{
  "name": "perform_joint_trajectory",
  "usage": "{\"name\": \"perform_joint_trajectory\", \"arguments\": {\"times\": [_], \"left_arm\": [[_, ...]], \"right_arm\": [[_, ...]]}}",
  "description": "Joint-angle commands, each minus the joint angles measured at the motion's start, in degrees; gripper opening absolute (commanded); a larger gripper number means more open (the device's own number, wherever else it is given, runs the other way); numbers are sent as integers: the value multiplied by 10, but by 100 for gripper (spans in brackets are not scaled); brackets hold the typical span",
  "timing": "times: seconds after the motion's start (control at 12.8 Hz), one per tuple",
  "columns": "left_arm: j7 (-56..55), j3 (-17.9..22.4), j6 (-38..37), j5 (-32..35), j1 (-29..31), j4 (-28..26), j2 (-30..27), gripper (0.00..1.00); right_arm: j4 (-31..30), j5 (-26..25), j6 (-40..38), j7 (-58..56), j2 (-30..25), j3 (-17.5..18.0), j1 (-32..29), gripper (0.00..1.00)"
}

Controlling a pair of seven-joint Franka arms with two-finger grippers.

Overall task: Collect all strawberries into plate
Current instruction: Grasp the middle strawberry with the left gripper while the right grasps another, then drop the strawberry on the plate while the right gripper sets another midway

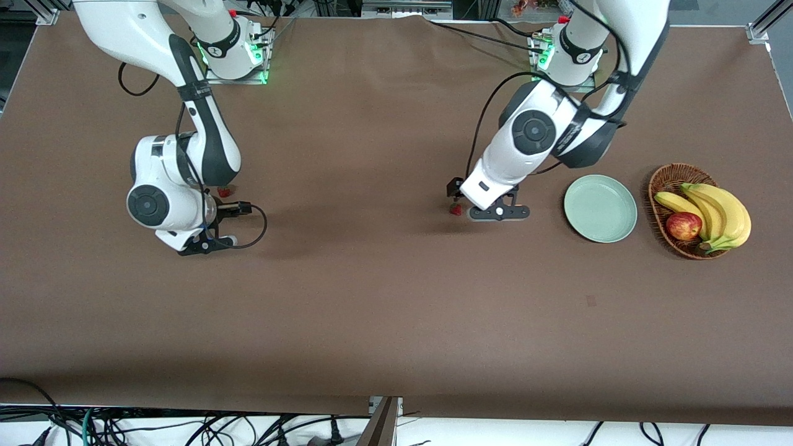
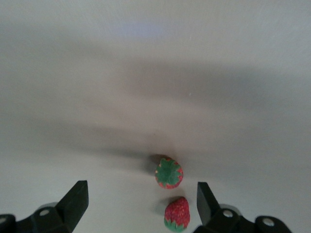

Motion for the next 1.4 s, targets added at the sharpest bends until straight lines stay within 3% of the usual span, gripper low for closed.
{"name": "perform_joint_trajectory", "arguments": {"times": [0.0,0.31,0.78,1.01,1.17,1.33], "left_arm": [[-58,1,35,53,-12,7,47,100],[-124,1,57,109,-24,8,96,100],[-191,5,73,142,-42,15,137,100],[-205,5,76,142,-42,16,140,81],[-213,10,76,143,-43,28,151,73],[-233,12,76,157,-43,31,156,57]], "right_arm": [[-101,3,79,-24,-45,-1,3,98],[-111,4,115,-62,-35,-2,-12,92],[-110,7,133,-84,-22,-1,-24,46],[-109,8,135,-84,-17,-1,-24,40],[-106,9,135,-83,-17,0,-24,23],[-93,9,126,-75,-22,6,-23,15]]}}
